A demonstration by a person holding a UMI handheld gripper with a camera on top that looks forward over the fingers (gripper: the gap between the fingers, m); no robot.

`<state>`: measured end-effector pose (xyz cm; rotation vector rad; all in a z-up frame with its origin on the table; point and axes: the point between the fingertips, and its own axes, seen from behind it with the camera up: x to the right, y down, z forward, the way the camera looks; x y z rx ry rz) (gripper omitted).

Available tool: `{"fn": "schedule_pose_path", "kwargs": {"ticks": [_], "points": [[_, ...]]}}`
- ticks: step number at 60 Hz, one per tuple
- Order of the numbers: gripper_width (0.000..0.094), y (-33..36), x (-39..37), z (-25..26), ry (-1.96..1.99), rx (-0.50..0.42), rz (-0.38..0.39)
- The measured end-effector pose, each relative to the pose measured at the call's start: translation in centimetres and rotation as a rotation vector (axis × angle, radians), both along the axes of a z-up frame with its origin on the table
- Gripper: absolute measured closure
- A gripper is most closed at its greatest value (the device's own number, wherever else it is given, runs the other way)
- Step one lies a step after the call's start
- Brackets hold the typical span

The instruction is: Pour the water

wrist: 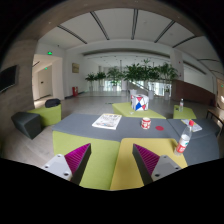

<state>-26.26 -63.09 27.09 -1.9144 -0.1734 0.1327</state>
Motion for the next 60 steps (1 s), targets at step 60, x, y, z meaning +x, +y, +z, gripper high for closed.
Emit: {"fn": "schedule_pose_path", "kwargs": {"ticks": [60], "points": [[0.0118, 19.8, 39.8, -14.3, -0.063, 0.046, -0.381]]}}
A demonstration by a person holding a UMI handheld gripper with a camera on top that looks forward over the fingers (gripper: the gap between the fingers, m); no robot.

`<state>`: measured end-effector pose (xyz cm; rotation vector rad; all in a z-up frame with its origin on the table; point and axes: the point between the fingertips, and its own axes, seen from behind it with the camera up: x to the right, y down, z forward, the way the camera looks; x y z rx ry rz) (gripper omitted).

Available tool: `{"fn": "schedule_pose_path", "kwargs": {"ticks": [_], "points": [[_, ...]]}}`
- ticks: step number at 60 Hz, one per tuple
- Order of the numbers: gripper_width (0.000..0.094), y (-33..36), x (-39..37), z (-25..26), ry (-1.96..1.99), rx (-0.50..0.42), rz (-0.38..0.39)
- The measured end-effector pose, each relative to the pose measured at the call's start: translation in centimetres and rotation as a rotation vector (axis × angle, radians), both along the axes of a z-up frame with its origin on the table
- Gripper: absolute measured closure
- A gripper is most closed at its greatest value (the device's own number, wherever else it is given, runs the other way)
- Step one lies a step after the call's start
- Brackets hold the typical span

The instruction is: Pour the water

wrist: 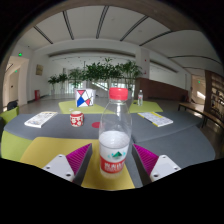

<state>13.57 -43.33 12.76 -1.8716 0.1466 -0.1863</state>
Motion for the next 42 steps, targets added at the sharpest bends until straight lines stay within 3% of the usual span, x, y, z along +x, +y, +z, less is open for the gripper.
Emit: {"fn": "schedule_pose_path", "kwargs": {"ticks": [3, 8, 19, 27, 42], "points": [[0.0156, 1.5, 0.0, -0.3, 0.013, 0.003, 0.012], [0.0399, 3.7, 0.2, -0.4, 0.008, 0.029, 0.012], [0.0581, 4.4, 0.6, -0.1, -0.006, 0.063, 0.035], [0.0582, 4.4, 0.8, 0.2, -0.047, 0.048, 0.035], [0.0586, 10.0, 7.2, 7.7, -0.398, 0.073, -0.086]]}}
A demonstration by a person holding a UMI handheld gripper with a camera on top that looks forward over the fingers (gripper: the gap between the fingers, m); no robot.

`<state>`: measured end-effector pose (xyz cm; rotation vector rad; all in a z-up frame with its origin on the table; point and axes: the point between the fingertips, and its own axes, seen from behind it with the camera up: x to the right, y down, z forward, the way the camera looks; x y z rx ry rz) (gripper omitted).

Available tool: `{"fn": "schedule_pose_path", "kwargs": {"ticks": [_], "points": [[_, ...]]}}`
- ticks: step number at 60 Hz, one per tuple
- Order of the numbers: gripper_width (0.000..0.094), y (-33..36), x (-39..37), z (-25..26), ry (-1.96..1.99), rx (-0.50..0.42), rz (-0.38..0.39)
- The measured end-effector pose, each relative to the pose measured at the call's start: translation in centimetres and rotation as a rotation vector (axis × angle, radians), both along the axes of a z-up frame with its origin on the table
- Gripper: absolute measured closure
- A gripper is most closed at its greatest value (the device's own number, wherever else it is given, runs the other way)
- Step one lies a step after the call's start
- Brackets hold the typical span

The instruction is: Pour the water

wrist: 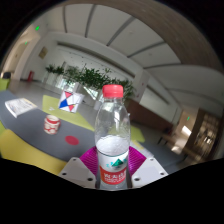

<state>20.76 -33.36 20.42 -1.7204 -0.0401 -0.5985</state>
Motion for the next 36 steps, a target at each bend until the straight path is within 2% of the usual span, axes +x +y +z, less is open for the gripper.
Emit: {"fn": "schedule_pose_path", "kwargs": {"ticks": [11, 20, 28, 36], "points": [[0.0585, 10.5, 2.4, 7.6, -0.526, -0.021, -0.088], [0.0586, 20.5, -0.3, 11.0, -0.915, -0.045, -0.097], [0.0588, 27.4, -5.6, 11.0, -1.231, -0.057, -0.045], [0.0588, 32.7, -11.0, 7.8, -1.559, -0.082, 0.046]]}}
